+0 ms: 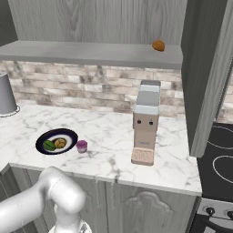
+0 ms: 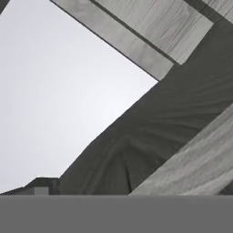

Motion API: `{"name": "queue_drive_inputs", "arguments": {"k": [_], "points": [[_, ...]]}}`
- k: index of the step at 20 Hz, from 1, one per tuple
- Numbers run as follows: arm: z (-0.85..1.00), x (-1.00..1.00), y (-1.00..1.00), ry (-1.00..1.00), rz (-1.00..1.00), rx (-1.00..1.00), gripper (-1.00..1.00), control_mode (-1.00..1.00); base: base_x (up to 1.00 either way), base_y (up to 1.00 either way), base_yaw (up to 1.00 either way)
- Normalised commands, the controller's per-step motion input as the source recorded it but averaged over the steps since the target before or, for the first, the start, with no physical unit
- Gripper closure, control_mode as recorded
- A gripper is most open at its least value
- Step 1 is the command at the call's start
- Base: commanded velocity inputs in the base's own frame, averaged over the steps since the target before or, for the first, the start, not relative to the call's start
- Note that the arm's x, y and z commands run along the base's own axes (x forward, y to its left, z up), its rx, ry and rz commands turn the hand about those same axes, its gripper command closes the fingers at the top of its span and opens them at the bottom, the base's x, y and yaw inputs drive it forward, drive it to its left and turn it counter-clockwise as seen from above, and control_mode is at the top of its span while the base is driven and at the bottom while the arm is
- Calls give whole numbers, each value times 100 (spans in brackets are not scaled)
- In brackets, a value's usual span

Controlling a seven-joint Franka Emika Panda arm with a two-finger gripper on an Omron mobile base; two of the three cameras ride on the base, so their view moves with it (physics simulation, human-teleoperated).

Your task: Pick the avocado and bread from the counter and place them on the plate. Then pick the jam from the cabinet and place it next to the plate. Lastly close the cabinet door.

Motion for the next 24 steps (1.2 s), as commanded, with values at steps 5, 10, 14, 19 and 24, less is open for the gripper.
{"name": "queue_drive_inputs", "arguments": {"k": [5,10,14,19,24], "points": [[69,-8,-100,12,9,41,-100,-100,0,0,0],[63,-7,-100,23,17,42,-100,-100,0,0,0],[61,0,-91,29,24,39,-100,-100,0,0,0],[55,5,-82,35,27,35,-100,-100,0,0,0],[40,38,-78,43,26,33,-100,-100,0,0,0]]}}
